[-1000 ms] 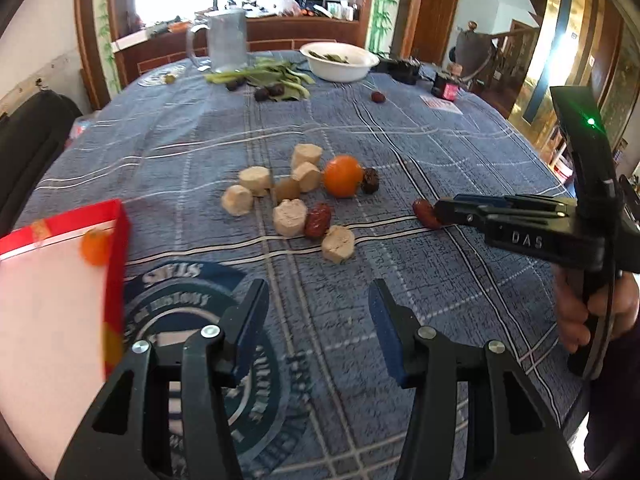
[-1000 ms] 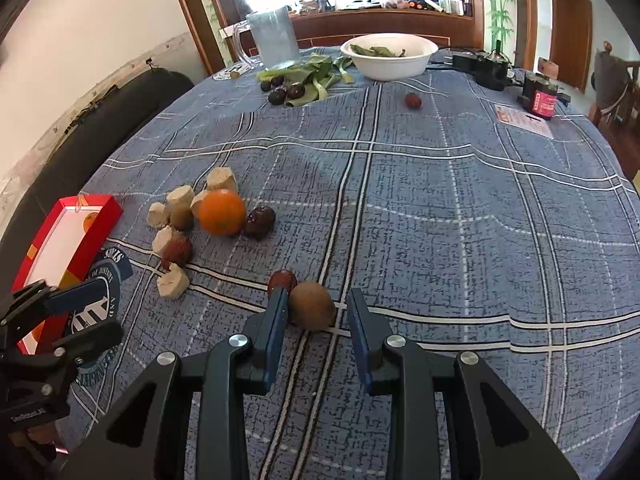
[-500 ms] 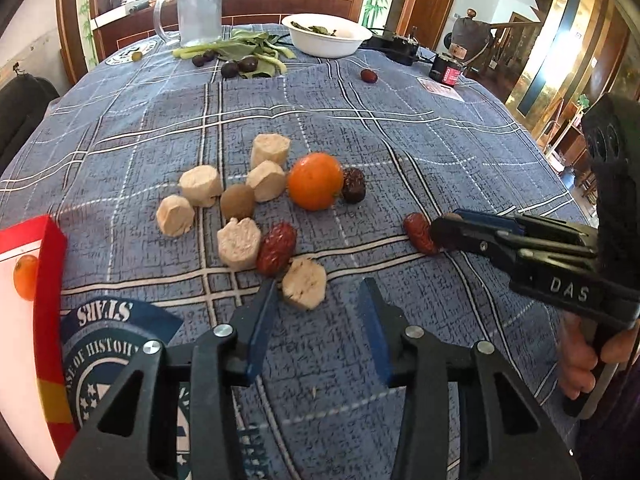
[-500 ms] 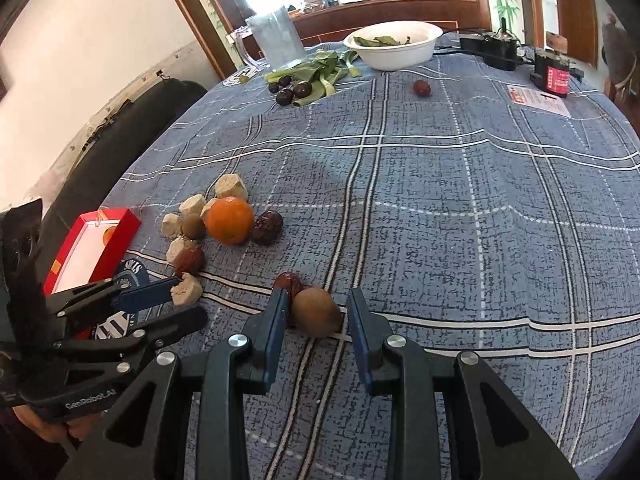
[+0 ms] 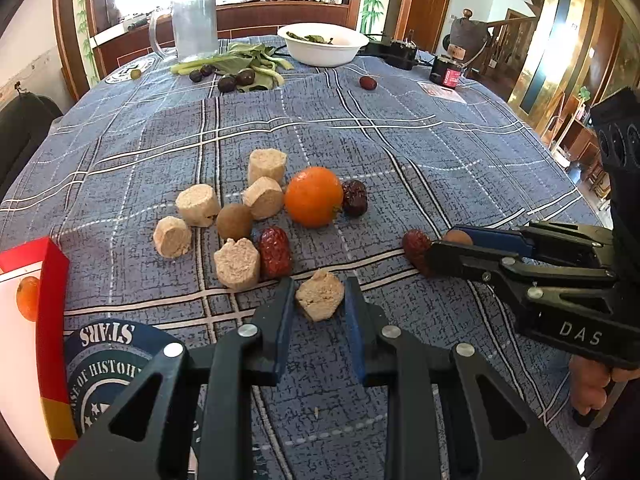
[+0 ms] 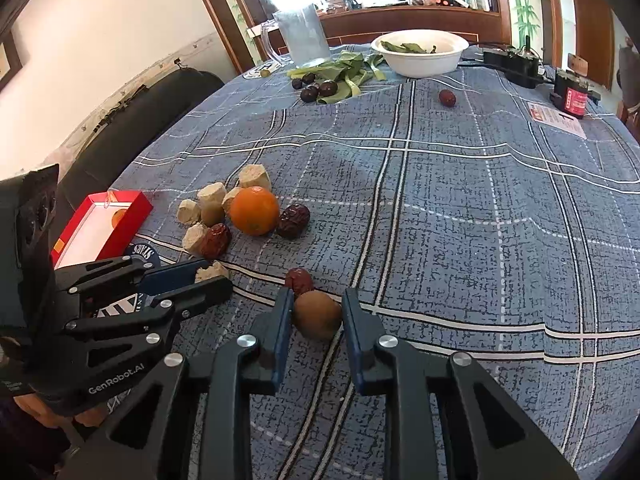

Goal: Organize fruits
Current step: 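Grasp a brown kiwi with the right tool while the left tool grasps a tan pastry piece, then carry the kiwi and pastry piece over the tray with both tools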

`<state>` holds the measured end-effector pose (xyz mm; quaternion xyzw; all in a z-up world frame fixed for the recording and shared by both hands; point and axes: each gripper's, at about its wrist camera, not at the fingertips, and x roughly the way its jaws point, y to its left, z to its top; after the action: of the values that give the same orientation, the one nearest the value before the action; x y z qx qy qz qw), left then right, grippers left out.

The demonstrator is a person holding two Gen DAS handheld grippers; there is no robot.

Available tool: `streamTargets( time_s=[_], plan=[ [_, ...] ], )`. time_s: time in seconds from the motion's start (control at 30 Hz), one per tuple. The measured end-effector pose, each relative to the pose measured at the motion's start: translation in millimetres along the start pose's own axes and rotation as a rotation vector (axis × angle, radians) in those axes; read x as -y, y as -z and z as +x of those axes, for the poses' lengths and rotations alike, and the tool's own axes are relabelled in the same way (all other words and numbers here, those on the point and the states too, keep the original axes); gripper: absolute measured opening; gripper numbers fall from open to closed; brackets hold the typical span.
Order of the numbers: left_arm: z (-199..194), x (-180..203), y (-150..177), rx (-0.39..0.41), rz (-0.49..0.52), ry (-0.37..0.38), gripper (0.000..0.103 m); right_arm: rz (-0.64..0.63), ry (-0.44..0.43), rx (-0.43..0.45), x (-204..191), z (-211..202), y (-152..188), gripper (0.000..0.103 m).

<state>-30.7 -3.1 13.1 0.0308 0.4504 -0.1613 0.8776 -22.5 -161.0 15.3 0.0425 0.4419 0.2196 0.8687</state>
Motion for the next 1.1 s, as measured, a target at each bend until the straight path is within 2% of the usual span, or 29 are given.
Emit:
streamTargets(
  time_s=[0.13, 0.33, 0.6, 0.83, 0.97, 1.1],
  plan=[
    [-2, 1, 3, 0.010, 0.004, -0.012, 0.026, 0.005, 0.019, 0.014, 2, -2, 0, 0.024],
    [-14, -8, 10, 0.012, -0.051, -0.001, 0.026, 0.039, 0.031, 0.069, 10, -11, -3, 0.024],
    [-66, -19, 29, 0.094, -0.076, -0.041, 0.026, 0.132, 0.079, 0.152, 31, -24, -6, 0.024],
    [-109, -46, 47, 0.148, -0.133, -0.084, 0.026, 0.154, 0.114, 0.195, 33, -29, -6, 0.024],
    [-131, -68, 58, 0.177, -0.167, -0.120, 0.026, 0.126, 0.124, 0.193, 10, -31, -6, 0.024],
    [-153, -102, 68, 0.211, -0.219, -0.198, 0.026, 0.047, 0.023, 0.208, -51, -37, -12, 0.023]
  ],
)
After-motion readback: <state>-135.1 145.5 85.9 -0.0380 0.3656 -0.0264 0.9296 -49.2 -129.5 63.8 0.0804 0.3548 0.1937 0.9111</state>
